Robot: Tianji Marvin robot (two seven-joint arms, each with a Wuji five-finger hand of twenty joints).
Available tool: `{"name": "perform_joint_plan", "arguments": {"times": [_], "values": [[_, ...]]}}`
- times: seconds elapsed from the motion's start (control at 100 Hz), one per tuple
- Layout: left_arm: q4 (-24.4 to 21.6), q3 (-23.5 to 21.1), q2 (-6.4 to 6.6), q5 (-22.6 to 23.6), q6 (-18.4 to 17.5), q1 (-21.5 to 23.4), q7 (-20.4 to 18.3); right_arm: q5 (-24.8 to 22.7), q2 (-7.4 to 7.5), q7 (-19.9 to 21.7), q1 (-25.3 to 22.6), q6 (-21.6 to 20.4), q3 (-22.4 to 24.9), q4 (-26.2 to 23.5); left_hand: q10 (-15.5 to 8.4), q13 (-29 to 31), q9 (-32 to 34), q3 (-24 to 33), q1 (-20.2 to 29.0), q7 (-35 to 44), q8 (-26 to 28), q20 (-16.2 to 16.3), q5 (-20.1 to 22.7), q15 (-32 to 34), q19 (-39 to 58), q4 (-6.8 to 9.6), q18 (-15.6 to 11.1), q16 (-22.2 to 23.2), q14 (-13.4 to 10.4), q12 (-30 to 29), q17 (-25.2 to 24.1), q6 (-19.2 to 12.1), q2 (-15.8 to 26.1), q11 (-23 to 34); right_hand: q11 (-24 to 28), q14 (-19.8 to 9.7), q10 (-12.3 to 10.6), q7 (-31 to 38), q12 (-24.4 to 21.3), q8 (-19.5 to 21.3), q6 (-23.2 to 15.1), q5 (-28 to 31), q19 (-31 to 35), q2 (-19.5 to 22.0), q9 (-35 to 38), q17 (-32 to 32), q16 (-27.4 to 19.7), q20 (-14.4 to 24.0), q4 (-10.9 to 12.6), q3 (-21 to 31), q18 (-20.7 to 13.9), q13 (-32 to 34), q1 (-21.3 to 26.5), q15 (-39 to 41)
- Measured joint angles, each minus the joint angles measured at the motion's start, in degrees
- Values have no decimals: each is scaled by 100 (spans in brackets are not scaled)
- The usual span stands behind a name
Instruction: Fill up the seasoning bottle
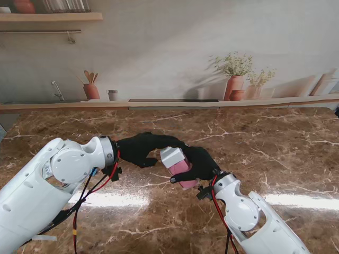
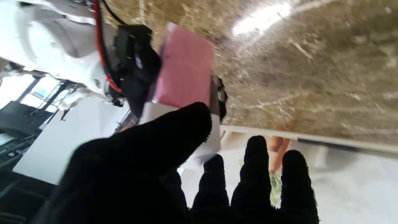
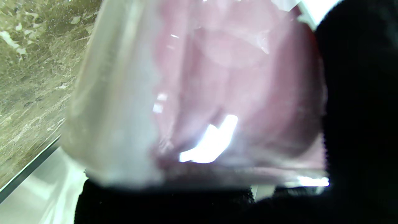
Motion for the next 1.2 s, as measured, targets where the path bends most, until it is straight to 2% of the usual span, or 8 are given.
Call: {"name": "perform_joint_plan", "arguments": {"times": [0.15, 0.39, 0.56, 0.7, 0.74, 0.79, 0.89, 1.2], "values": [[5, -22, -37, 334, -87, 42, 487, 1, 0, 17, 24, 13, -26, 2, -193, 356, 485, -844, -341, 938, 466, 317, 467, 0, 135, 14, -87, 155, -156, 137, 104, 27, 75, 350, 7, 0, 0, -18, 49, -5, 8, 0, 0, 63, 0, 0, 73, 1, 0, -13, 0, 0, 0, 62], [100, 21, -151, 273, 9, 147, 1099, 38, -1, 13, 65, 20, -70, 7, 274, 1854, 2568, -6141, -745, 1971, 745, 381, 1795, 657, 1528, -91, -486, 537, -164, 442, 765, 1919, 1704, 991, 7, -1, 0, -18, 50, -5, 8, 0, 0, 63, 0, 0, 73, 2, 0, -15, 0, 0, 0, 61], [162, 79, -213, -48, 233, 102, 1027, 38, -5, 6, 77, 13, -112, 18, 763, 2119, 3017, -6206, -2324, 1326, -443, 127, 2477, 870, 1911, 164, -477, 548, 218, 250, 1069, 2012, 2875, 870, 7, -1, 0, -18, 50, -5, 8, 0, 0, 63, 0, 0, 73, 4, 0, -15, 0, 0, 0, 61], [204, -97, -269, -286, 139, 158, 1004, 37, -11, 10, 74, 13, -83, 18, 687, 1806, 2423, -6216, -1866, 324, -1072, -182, 1612, 703, 1820, 230, -332, 164, 223, -104, 983, 1707, 2794, 561, 7, -1, 0, -18, 51, -5, 8, 0, 0, 63, 0, 0, 73, 63, 0, -15, 0, 0, 0, 61], [201, -193, -275, -267, 101, 189, 974, 36, -12, 13, 66, 14, -63, 14, 606, 1724, 2254, -5908, -1375, 176, -1105, -211, 1436, 579, 1756, 508, -207, 69, 223, -173, 906, 1453, 2655, 449, 7, -1, 0, -18, 51, -5, 8, 0, 0, 63, 0, 0, 73, 66, 0, -15, 0, 0, 0, 61], [186, -298, -273, -231, 81, 226, 910, 34, -13, 14, 55, 15, -36, 9, 527, 1537, 2073, -3205, -1620, 34, -1063, -213, 1336, 450, 1609, 1042, -132, 2, 223, -246, 803, 1113, 2048, 294, 7, 0, 0, -18, 51, -5, 8, 0, 0, 64, 0, 0, 73, 67, 0, -15, 0, 0, 0, 61], [114, -430, -243, -166, 119, 305, 862, 33, -13, 9, 39, 15, -7, 3, 271, 1171, 1559, 551, -968, -32, -898, -205, 1118, 296, 1243, 223, -7, -32, 223, -331, 560, 293, 349, 196, 7, -1, 0, -18, 51, -5, 8, 0, 1, 64, 0, 0, 73, 68, 0, -15, 0, 0, 0, 61], [0, -415, -175, 114, -281, 442, 964, 40, -11, 7, 48, 16, -39, 3, 15, 597, -1, 309, 1178, -184, -544, 217, 119, 159, 729, 125, 195, 23, 223, -303, 202, -234, -17, 90, 7, -1, 0, -18, 51, -5, 8, 0, 1, 64, 0, 0, 74, 68, 0, -16, 0, 0, 0, 61]]}}
